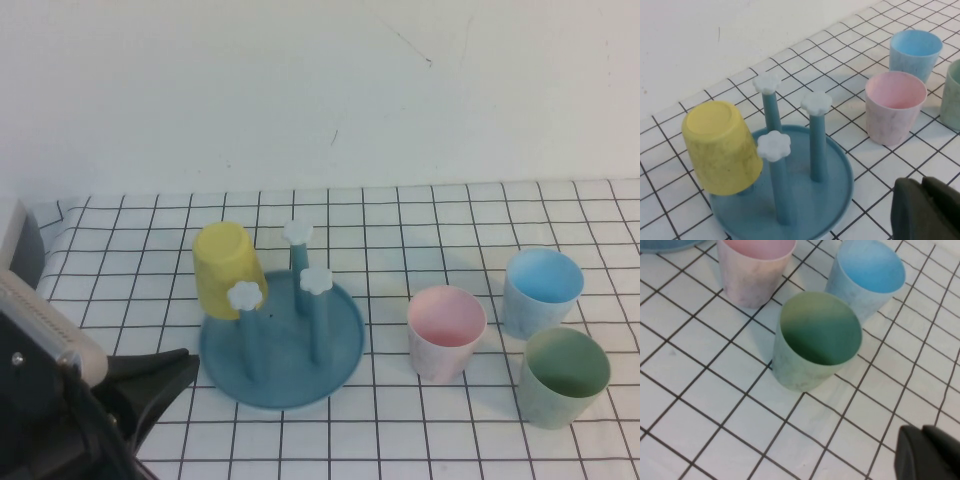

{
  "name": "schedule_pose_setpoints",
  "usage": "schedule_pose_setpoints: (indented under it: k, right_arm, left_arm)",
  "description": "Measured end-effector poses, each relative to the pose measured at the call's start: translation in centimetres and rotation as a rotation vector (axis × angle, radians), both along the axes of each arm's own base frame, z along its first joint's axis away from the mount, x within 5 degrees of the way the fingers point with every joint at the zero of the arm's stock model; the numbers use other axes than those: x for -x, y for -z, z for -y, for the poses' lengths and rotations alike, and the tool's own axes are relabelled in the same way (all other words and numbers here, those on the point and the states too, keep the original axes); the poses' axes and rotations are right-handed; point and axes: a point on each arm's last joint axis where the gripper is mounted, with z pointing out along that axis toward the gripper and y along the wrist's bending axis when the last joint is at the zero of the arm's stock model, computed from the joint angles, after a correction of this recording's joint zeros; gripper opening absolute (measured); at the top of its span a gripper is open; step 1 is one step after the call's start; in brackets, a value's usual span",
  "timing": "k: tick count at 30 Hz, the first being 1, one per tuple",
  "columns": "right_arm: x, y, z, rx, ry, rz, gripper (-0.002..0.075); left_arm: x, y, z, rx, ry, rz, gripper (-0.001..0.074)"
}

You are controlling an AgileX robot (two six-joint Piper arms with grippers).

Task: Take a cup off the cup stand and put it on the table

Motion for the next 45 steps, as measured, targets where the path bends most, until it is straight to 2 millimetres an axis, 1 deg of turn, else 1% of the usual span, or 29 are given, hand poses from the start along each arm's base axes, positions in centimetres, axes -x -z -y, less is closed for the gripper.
schedule_pose_setpoints:
  k: [23,26,30,32,35,39,43,45]
  right_arm:
    - [0.1,0.1,-0.1,-0.021,0.003,-0.008,-0.0003]
    - [0.1,0.1,-0.1,-0.025,0.003,-0.009,-0.0003]
    - [0.2,0.2,-0.1,-0.029,0.006,-0.015,-0.0003]
    - [0.2,0.2,-0.1,-0.027,0.007,-0.025,-0.0003]
    - [0.2,0.3,-0.1,-0.025,0.008,-0.029,-0.0003]
    - [0.3,0.3,-0.1,-0.024,0.008,-0.031,-0.0003]
    - [0.3,0.3,-0.1,-0.024,0.008,-0.031,-0.0003]
    - [0.3,0.3,-0.1,-0.024,0.008,-0.031,-0.0003]
  left_arm:
    - [0.1,-0.1,-0.1,-0.002,0.001,0.016,-0.0001]
    - [0.5,0.0,-1.2,-0.049,-0.026,0.088,-0.0001]
    - [1.4,0.6,-3.6,0.002,-0.155,0.178,-0.0001]
    - [1.8,1.2,-4.6,0.039,-0.227,0.207,-0.0001]
    - [2.5,2.9,-6.0,0.104,-0.346,0.211,-0.0001]
    - [3.4,6.5,-7.5,0.165,-0.507,0.154,-0.0001]
    - [4.3,10.1,-8.4,0.182,-0.626,0.107,-0.0001]
    - [4.7,10.9,-8.7,0.213,-0.667,0.092,-0.0001]
